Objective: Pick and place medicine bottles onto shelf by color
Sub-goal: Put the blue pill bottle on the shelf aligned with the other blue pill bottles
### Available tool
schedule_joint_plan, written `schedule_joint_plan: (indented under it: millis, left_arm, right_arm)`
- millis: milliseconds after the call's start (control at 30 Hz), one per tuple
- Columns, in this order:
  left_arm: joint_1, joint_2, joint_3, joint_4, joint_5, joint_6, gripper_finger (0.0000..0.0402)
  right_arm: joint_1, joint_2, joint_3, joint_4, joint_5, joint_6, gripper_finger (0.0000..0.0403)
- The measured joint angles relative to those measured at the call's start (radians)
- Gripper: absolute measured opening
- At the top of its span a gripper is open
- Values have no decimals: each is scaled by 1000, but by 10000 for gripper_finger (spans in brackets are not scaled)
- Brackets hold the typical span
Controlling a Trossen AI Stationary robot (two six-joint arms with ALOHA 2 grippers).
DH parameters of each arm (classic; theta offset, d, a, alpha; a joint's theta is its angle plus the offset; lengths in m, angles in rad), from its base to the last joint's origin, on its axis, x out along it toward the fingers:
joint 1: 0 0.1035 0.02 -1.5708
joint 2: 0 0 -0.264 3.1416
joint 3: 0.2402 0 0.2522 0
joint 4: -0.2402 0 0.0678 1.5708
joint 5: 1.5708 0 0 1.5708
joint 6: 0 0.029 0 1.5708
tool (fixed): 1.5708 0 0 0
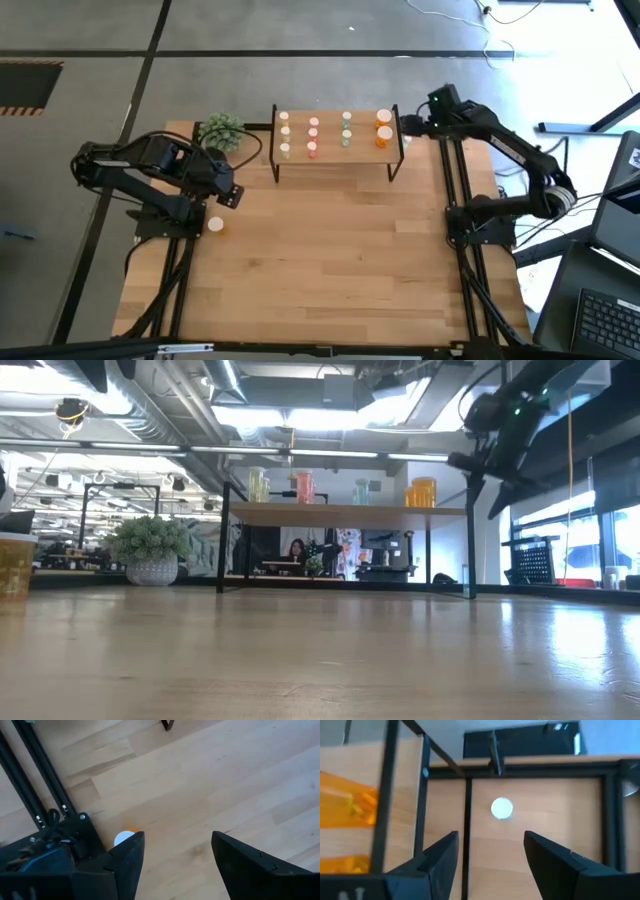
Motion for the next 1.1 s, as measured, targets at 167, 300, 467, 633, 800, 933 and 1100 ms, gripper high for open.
schedule_joint_plan:
  millis: [167, 300, 467, 633, 800, 933, 1100]
  left_arm:
    - [0, 0, 0, 0, 0, 0, 227]
    - [0, 0, 0, 0, 0, 0, 225]
    - [0, 0, 0, 0, 0, 0, 225]
    - [0, 0, 0, 2, -1, 0, 227]
    - [0, 0, 0, 18, -1, 0, 226]
    - [0, 0, 1, 46, -1, 0, 224]
    - [0, 0, 1, 54, -1, 0, 226]
  right_arm:
    - [-28, 101, 0, 13, -50, 10, 227]
    - [-48, 165, 0, 14, -52, 56, 227]
    - [-75, 220, 0, 21, -114, 64, 227]
    - [-114, 247, 0, 84, -203, 51, 227]
    - [-160, 230, 0, 111, -253, -51, 227]
    - [-199, 213, 0, 99, -262, -236, 227]
    - [-226, 210, 1, 78, -279, -548, 227]
